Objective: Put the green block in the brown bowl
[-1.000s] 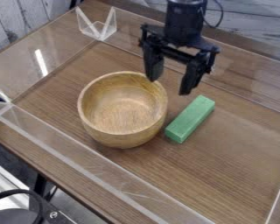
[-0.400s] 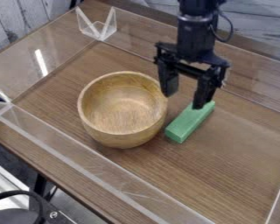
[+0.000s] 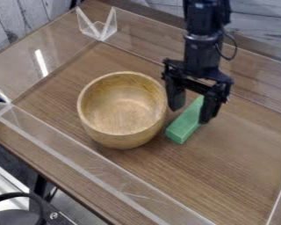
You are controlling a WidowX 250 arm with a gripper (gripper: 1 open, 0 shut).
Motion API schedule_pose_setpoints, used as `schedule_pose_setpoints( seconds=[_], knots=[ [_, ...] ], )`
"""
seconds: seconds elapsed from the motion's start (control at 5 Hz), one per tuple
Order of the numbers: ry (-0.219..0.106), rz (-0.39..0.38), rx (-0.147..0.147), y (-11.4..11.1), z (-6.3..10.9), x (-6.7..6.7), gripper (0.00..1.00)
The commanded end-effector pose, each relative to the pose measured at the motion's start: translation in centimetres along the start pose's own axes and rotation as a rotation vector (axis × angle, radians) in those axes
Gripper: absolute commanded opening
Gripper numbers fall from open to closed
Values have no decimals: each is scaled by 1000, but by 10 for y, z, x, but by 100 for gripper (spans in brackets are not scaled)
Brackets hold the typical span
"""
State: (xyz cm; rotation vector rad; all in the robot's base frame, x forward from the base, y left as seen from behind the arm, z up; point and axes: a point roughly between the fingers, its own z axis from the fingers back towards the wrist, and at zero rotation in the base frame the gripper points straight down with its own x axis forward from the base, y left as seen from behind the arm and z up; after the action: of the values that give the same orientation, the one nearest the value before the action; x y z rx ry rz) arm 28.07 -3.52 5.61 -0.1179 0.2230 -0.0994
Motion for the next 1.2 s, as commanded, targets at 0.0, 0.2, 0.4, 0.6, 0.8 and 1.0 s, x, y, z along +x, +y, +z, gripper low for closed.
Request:
schedule_pose_setpoints(
  seconds=[0.0,0.2,0.4,0.6,0.8,1.0],
  knots=[
    [-64,30,29,-2,13,15,100],
    [-58,11,12,2,-6,25,100],
    [-70,-19,-12,4,-16,31,0],
    [-141,-60,-33,7,-17,36,0],
    [-199,-95,-46,9,-20,40,0],
    [-213,-80,-67,6,-23,40,0]
  ],
)
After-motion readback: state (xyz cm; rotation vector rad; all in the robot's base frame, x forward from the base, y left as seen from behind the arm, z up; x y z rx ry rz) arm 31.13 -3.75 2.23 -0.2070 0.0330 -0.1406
